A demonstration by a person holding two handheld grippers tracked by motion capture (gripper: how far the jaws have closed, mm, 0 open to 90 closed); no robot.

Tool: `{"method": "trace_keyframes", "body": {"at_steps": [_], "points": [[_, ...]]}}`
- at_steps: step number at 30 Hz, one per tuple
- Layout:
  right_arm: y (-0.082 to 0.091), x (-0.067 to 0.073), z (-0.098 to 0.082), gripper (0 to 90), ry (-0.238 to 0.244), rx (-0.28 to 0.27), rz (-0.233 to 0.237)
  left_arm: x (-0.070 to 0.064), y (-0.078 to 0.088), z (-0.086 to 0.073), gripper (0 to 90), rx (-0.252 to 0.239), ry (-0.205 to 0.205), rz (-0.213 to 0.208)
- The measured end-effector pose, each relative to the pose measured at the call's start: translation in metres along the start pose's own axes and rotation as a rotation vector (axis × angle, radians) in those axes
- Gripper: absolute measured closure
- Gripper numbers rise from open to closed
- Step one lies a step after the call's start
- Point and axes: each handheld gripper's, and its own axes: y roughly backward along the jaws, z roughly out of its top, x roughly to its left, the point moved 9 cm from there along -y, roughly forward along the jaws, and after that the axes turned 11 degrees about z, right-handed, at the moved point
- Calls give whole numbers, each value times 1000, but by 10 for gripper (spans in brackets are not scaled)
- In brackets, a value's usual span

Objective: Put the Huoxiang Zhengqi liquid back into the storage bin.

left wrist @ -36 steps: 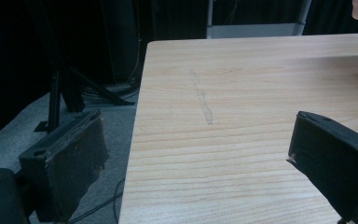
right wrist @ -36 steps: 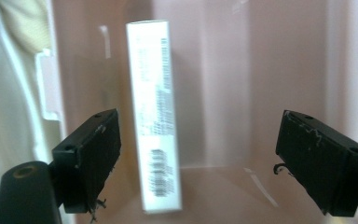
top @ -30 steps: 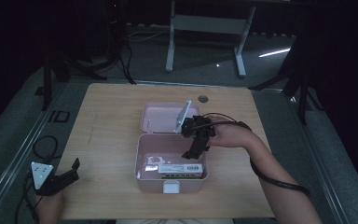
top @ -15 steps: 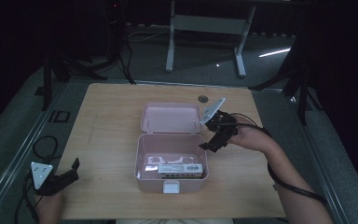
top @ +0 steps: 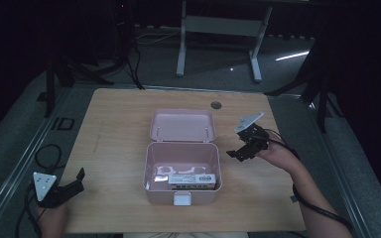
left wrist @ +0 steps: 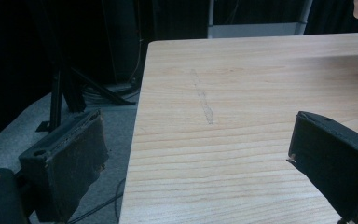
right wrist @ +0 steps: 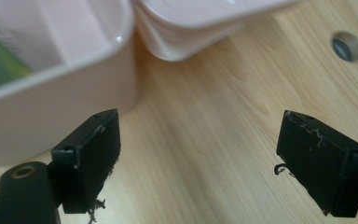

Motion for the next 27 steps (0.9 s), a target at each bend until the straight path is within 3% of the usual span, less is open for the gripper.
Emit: {"method": "trace_keyframes", "body": {"at_steps": [8, 15, 20, 22, 27], "points": [[-19, -21, -33, 125, -116, -109, -103, 0, 0, 0, 45, 1, 0, -1], [-30, -30, -48, 121, -187, -213, -161, 0, 0, 0, 45, 1, 1, 0], [-31, -34, -55, 118, -199, -258, -204, 0, 0, 0, 45, 2, 1, -2], [-31, -36, -62, 118, -230, -300, -225, 0, 0, 0, 45, 2, 2, -3], [-31, -36, -75, 118, -242, -316, -264, 0, 0, 0, 45, 0, 4, -4]]}}
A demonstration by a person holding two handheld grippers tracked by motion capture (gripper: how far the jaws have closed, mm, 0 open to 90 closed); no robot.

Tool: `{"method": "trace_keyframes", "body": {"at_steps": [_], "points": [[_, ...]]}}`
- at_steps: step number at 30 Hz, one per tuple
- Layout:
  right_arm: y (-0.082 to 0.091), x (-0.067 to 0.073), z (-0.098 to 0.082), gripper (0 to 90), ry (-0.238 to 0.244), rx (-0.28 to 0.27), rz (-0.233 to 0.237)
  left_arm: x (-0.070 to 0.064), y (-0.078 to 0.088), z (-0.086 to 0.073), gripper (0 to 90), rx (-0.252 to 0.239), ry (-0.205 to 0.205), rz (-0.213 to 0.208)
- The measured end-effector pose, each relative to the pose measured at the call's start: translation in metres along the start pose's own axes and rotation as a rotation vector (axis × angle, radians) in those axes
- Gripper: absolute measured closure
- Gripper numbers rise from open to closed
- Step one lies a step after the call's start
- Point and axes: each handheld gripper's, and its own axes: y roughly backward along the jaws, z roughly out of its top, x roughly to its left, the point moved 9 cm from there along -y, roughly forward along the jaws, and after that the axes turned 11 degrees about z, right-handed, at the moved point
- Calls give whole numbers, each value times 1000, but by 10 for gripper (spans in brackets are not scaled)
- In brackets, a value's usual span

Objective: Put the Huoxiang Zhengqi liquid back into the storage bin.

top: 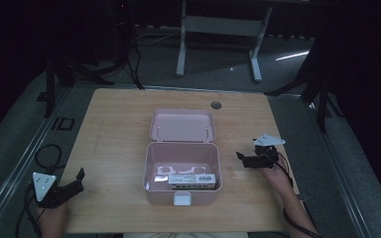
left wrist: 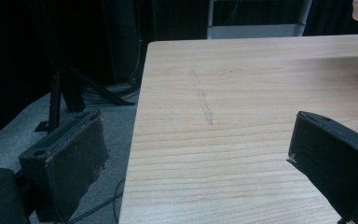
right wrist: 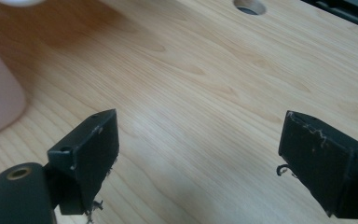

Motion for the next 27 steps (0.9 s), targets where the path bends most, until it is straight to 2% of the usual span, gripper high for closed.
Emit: {"method": "trace_keyframes", "body": {"at_steps": [8, 12, 14, 20, 27], "points": [[20, -18, -23, 119, -88, -80, -58, 0, 0, 0, 45, 3, 1, -1], [27, -25, -30, 119, -113, -91, -84, 0, 0, 0, 45, 2, -2, 1], [33, -29, -36, 119, -145, -105, -93, 0, 0, 0, 45, 2, -2, 2], [43, -38, -45, 120, -179, -132, -108, 0, 0, 0, 45, 4, -3, 0], [56, -48, -50, 120, -269, -211, -106, 0, 0, 0, 45, 4, -1, -1]]}}
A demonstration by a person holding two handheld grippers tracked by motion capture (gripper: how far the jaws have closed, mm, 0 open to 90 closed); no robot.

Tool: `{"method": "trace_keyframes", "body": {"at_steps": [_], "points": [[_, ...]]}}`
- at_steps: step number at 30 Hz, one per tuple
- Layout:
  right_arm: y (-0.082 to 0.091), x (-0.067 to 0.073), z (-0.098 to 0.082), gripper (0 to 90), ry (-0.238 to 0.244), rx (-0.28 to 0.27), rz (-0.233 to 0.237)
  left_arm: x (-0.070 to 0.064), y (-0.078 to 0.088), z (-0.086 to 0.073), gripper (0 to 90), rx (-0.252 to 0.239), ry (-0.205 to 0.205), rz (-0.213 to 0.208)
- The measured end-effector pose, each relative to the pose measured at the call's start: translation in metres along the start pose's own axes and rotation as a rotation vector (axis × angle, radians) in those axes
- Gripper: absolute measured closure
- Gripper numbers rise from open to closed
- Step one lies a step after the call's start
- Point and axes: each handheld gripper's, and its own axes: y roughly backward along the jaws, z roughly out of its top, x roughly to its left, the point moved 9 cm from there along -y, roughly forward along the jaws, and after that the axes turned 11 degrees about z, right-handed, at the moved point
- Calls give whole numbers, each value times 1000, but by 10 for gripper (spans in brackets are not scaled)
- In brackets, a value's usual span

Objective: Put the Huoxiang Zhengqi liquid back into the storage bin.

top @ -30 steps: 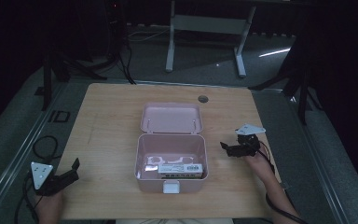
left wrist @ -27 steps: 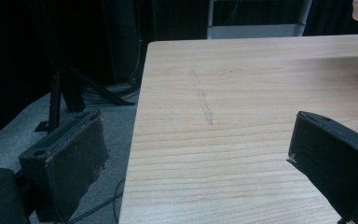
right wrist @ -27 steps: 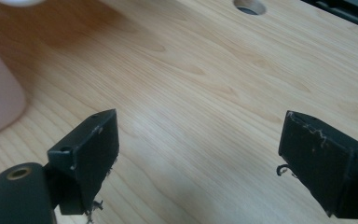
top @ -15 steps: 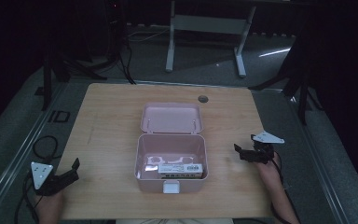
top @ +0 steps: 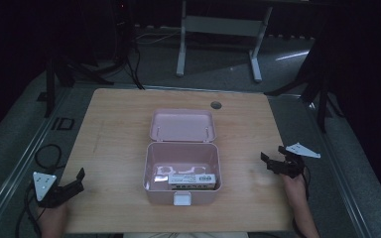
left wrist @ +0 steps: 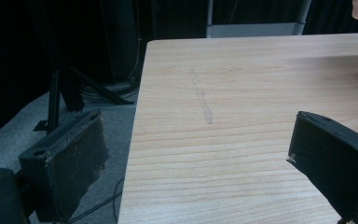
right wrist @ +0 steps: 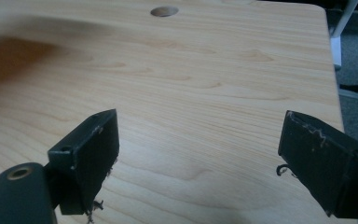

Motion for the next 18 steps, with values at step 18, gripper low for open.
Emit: {"method": "trace_keyframes", "body": {"at_steps": [18], "points": [[20, -26, -4, 120, -132, -144, -56, 0, 0, 0, 45, 0, -3, -3]]}}
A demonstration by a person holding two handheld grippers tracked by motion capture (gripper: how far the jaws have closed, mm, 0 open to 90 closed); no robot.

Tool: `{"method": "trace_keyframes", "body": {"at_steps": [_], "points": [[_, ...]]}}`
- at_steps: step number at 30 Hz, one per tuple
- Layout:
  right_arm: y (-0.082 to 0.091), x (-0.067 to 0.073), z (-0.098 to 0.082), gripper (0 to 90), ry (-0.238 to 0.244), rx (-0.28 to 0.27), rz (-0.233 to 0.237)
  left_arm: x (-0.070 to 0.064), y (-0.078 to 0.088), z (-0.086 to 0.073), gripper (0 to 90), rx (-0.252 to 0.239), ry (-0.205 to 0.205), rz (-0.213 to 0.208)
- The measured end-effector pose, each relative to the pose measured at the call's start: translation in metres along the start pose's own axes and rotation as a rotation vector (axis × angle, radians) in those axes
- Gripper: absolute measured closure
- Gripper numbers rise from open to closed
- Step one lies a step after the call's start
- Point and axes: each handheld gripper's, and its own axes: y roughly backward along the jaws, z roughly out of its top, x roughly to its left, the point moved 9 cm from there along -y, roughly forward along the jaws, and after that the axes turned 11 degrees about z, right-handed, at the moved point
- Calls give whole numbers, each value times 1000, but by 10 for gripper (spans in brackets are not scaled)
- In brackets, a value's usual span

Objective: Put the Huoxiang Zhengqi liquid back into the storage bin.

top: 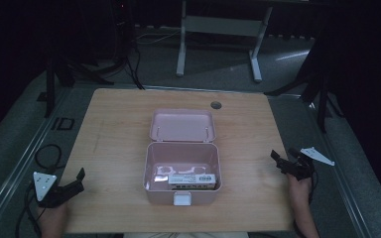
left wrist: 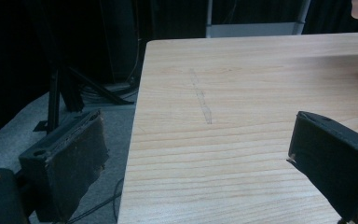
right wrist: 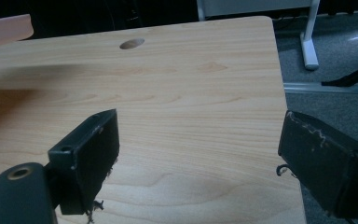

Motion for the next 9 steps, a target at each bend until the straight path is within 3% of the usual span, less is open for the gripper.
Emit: {"method": "trace_keyframes", "body": {"at_steps": [9], "points": [[-4, 2, -4, 121, 44, 39, -20, 0, 0, 0, 45, -2, 1, 0]]}}
